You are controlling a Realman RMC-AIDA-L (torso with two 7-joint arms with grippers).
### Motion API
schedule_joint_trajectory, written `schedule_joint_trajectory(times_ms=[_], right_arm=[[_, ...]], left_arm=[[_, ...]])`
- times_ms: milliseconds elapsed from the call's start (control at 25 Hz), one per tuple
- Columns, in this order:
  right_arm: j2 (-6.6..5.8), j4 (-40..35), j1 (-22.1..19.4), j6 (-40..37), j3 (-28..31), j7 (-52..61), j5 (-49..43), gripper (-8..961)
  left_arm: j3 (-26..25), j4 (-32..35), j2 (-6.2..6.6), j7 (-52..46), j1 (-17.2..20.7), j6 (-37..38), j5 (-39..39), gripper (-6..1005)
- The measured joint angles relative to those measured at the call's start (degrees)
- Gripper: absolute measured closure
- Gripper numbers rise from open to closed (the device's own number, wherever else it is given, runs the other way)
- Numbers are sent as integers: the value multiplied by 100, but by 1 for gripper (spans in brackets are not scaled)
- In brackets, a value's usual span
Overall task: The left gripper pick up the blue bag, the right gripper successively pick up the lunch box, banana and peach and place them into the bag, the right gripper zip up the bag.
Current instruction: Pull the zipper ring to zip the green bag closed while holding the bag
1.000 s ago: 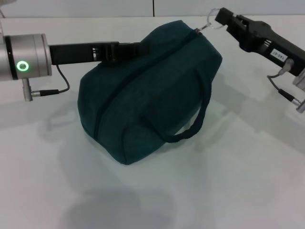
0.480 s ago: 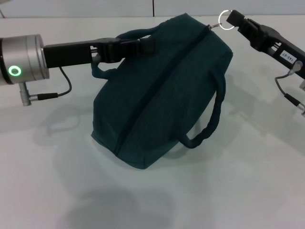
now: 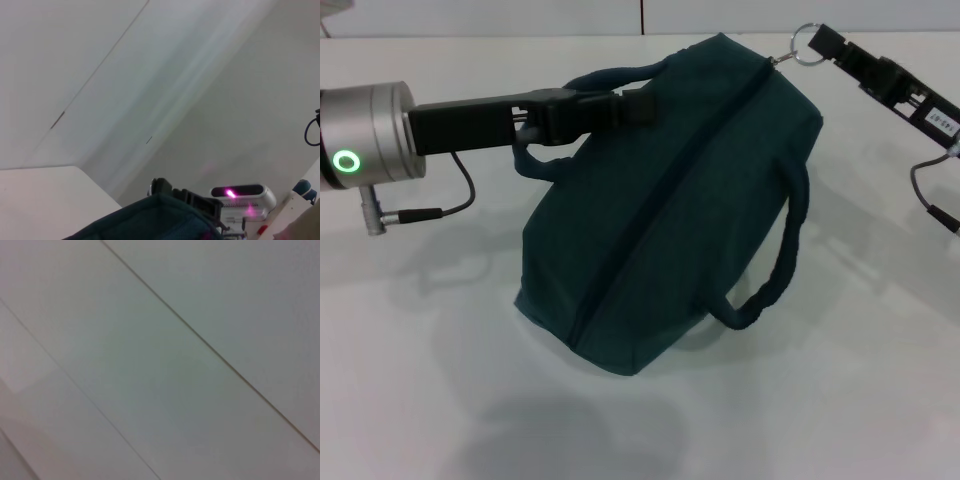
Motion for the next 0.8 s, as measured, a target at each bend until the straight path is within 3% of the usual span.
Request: schedule_joint_trajectory(times_ms=[800], right_arm=[[-121, 235, -102, -186, 80, 1893, -63, 940]], left_arm=[[20, 0, -89, 219, 5, 378, -87, 951]])
